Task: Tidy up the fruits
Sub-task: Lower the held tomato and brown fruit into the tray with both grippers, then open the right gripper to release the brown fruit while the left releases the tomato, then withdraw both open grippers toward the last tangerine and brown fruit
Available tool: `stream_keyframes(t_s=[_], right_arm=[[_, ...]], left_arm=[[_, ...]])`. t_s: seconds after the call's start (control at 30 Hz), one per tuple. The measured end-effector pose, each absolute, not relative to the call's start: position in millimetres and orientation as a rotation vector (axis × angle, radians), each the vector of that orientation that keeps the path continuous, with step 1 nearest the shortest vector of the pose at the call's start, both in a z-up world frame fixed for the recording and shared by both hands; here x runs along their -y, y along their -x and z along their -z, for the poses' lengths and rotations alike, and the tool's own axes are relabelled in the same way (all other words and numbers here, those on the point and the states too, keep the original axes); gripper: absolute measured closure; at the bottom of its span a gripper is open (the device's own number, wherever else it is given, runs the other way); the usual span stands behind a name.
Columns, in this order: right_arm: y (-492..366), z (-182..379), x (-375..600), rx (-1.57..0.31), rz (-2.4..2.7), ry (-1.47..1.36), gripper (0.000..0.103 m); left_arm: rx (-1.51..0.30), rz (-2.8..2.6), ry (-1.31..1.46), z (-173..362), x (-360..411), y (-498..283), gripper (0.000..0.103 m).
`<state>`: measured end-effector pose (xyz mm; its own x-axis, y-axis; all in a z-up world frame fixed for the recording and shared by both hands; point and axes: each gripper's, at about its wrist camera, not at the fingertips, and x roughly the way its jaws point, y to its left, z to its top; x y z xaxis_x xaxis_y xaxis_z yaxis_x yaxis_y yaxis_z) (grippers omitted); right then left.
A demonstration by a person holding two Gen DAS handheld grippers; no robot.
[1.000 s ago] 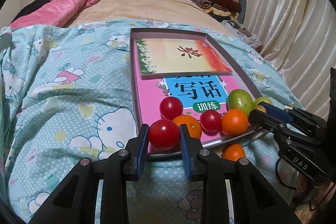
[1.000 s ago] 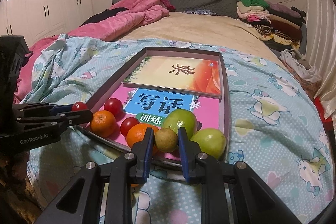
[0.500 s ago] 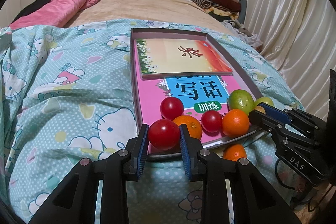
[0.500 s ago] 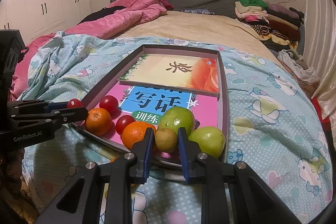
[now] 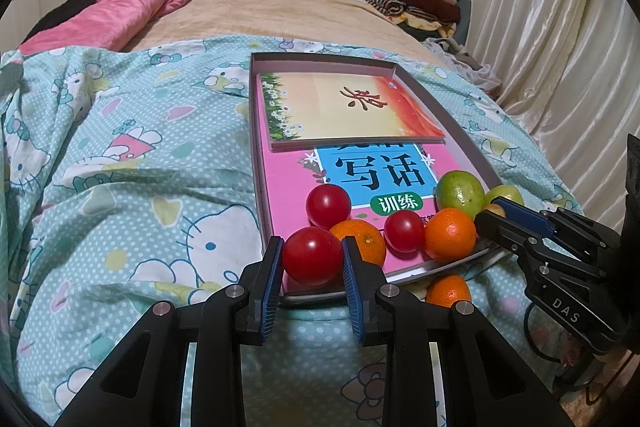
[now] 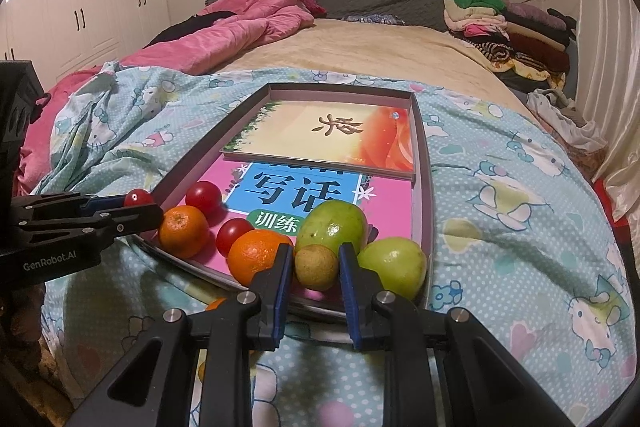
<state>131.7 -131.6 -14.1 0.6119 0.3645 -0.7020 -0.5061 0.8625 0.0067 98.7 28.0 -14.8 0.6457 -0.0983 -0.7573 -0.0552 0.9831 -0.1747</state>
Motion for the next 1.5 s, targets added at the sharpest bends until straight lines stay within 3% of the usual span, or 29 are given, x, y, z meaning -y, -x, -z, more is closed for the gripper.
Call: stream_keyframes(t_s=[0.23,0.57,0.73,0.9,0.97,1.2,1.5], right_arm=[[-129.5,11.2,132.1,-0.757,-0.527,0.184,0.078],[-124.0,3.4,133.0,-0.748,-0.562,0.153,0.061],[-122.9,1.4,133.8,-0.749,-0.566,0.143,0.058],[-121.9,-0.1,137.6,-0.755,-0.566,0.126,0.054],[-120.7,-1.3,139.8,-0.753,-0.564,0.118,0.052],[-119.5,-2.1,144.2,-0.759,-0.565,0.099,0.05],[-108.3,-5.6,147.6,-0.777,-0.584,0.074,0.045]], left_arm=[[-0.872,0.025,0.19,15.1,-28.8,-98.8,0.074],[-0.877,0.021,0.182,14.8,-28.1,-99.0,0.072],[-0.878,0.022,0.182,13.8,-27.6,-98.9,0.07],[-0.871,0.037,0.18,11.2,-24.5,-96.4,0.06],[-0.863,0.023,0.17,9.3,-24.1,-94.9,0.046],[-0.833,0.029,0.222,1.5,-33.7,-91.5,0.045],[-0.808,0.046,0.246,-6.1,-34.9,-84.2,0.033]])
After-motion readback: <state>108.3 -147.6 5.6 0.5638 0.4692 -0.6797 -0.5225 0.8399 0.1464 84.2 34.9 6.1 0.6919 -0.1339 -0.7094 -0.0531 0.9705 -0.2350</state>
